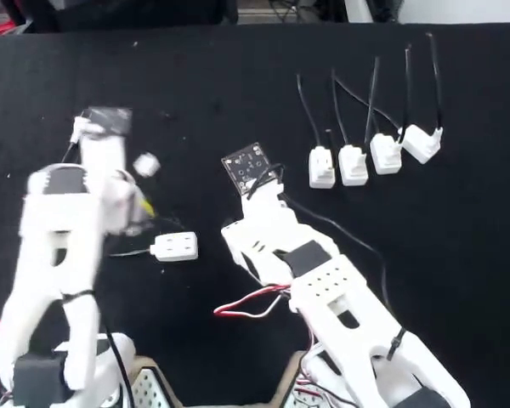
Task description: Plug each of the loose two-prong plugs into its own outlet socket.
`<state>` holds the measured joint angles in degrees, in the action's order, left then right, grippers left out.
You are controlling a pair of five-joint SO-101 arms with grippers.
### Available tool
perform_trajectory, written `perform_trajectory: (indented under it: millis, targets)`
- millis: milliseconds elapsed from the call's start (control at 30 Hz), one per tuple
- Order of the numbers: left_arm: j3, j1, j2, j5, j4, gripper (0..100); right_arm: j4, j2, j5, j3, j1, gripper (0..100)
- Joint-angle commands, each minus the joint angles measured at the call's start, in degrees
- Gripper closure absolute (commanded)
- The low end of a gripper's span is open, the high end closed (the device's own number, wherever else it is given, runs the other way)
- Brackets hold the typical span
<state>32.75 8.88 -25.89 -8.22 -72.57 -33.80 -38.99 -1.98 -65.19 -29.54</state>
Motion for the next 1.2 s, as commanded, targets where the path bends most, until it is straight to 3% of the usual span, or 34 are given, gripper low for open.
perform_trajectory:
  millis: [0,200,400,667,1167]
  targets:
    - [-7.87,10.68,1.49,-6.59,11.87,77,1.32,-2.15,-0.62,0.48,0.97,82.8]
    - [-18.77,11.82,16.53,-16.09,13.19,78,1.32,-2.24,-0.44,0.31,0.97,82.8]
    - [-35.56,13.14,33.05,-16.35,13.80,78,1.32,-2.24,-0.35,0.31,0.97,82.8]
    - [-53.58,15.78,53.80,-16.44,23.30,77,1.32,-2.24,-0.35,0.31,0.97,82.8]
    - [-81.98,14.55,79.56,-18.02,19.87,78,1.32,-2.15,-0.26,0.31,0.97,82.8]
